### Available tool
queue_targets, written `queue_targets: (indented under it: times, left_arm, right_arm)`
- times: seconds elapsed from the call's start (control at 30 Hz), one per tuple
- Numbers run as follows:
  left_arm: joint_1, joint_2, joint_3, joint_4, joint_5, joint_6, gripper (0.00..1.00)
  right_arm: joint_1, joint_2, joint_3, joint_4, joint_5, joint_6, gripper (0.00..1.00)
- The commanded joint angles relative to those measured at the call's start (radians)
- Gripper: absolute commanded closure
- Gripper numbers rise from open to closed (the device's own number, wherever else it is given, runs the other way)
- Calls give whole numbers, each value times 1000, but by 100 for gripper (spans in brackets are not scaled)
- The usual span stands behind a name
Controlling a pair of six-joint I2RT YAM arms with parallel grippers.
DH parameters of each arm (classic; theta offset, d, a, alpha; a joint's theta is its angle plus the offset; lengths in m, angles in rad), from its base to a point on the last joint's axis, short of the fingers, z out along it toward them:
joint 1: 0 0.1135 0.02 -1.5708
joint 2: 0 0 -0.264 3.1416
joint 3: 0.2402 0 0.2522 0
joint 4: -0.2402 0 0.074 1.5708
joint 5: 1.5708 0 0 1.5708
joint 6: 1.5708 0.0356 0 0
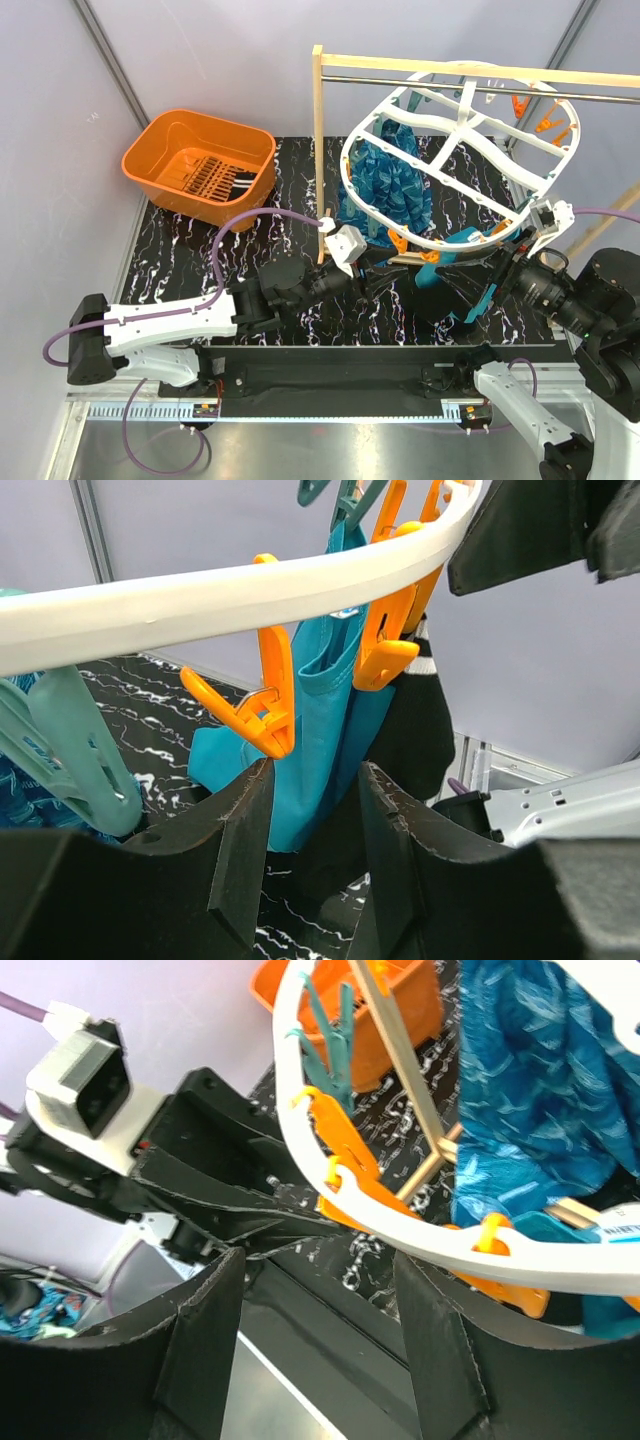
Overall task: Clip the socks to the hanger
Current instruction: Open the clamp at the hanger.
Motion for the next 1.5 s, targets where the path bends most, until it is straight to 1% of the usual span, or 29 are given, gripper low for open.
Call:
queue_targets:
  times: [0.0,0.17,0.2,0.23,0.3,0.43,0.57,0.6,0.67,0.7,0.73,0.77,0.83,0.9,1.03,1.1,1.3,1.4,1.47]
  left_arm:
    - [-3,7,22,63,-1,4,56]
    - [-4,21,43,54,22,-3,57]
    - [-4,29,54,51,28,-5,59]
    - [-3,32,57,51,33,-5,63]
    - [-9,32,57,57,48,-19,65]
    - [-23,12,20,52,19,-28,67]
    - [-46,-25,13,12,-4,-34,71]
    - [-64,-31,8,15,-7,-34,72]
    - [-101,-34,8,26,-36,-24,72]
    - [-113,-29,14,28,-53,-11,70]
    - [-127,-22,23,25,-76,1,66]
    - [-147,0,40,23,-127,28,60]
    - [-159,20,57,26,-175,52,46]
    - [-162,55,85,32,-232,82,41]
    - [-162,110,117,61,-329,142,40]
    - [-162,135,118,106,-355,168,39]
    - [-164,182,122,241,-465,265,29]
    - [-162,198,117,302,-459,308,27]
    - [-162,213,128,318,-435,331,29]
  right_arm:
    - [-3,24,29,-40,67,-55,34]
    - [-3,38,10,-28,43,-63,34]
    - [-3,39,6,-22,41,-64,34]
    - [-5,39,-3,-17,43,-67,34]
    - [-3,41,-5,-12,44,-64,34]
    - [-5,47,-10,-11,64,-58,33]
    - [-3,46,-36,9,43,-54,33]
    - [-5,44,-45,18,40,-52,33]
    - [-3,36,-66,38,38,-48,33]
    - [-3,36,-71,46,36,-46,33]
    - [-5,36,-76,49,35,-49,33]
    - [-3,39,-76,52,33,-44,33]
    - [-5,41,-74,58,32,-46,33]
    - [-3,46,-65,58,30,-46,33]
    - [-5,46,-53,55,26,-41,33]
    - [-6,46,-48,55,21,-40,33]
    - [-5,46,-36,57,10,-38,33]
    - [-5,46,-33,60,0,-37,34]
    - [-5,47,-31,61,-2,-35,34]
